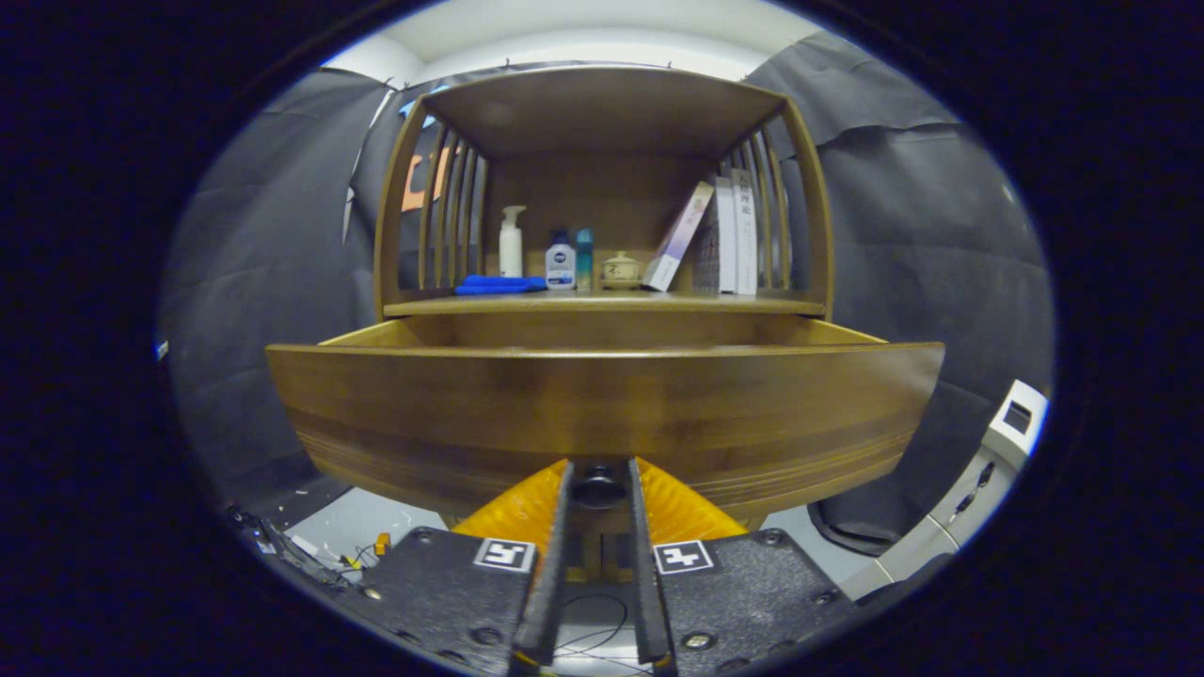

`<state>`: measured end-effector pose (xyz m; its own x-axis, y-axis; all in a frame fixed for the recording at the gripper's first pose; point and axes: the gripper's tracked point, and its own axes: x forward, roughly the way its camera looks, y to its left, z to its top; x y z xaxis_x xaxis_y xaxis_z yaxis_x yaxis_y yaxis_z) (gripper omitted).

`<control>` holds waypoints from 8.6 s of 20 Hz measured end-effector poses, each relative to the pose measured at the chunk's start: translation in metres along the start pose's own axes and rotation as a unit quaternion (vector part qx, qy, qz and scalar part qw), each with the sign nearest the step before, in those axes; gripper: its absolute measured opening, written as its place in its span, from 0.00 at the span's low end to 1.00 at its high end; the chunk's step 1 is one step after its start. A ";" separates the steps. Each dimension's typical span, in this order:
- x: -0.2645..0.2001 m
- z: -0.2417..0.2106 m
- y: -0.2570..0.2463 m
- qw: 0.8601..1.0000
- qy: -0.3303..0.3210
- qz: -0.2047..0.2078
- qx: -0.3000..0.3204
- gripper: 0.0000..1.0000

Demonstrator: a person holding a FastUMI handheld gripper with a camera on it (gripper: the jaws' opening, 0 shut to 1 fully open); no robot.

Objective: Pull open the drawer, take out the items inside it, and place them on the countertop above the cabinet.

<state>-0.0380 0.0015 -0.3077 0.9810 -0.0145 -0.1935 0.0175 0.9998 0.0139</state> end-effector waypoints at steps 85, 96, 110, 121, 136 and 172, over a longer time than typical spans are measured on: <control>0.120 0.159 0.006 0.914 0.393 0.079 -0.066 0.19; 0.188 0.197 0.008 0.914 0.397 0.067 -0.049 0.19; 0.245 0.175 0.011 0.903 0.425 0.059 -0.011 0.19; 0.243 0.185 0.017 0.923 0.377 0.083 0.014 0.73; 0.142 0.229 0.017 0.982 0.163 0.093 0.006 0.85; -0.018 -0.012 0.016 1.000 -0.002 -0.001 -0.014 1.00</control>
<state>-0.0576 0.0176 -0.3162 0.9817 -0.0172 -0.1897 0.0147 0.9998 -0.0148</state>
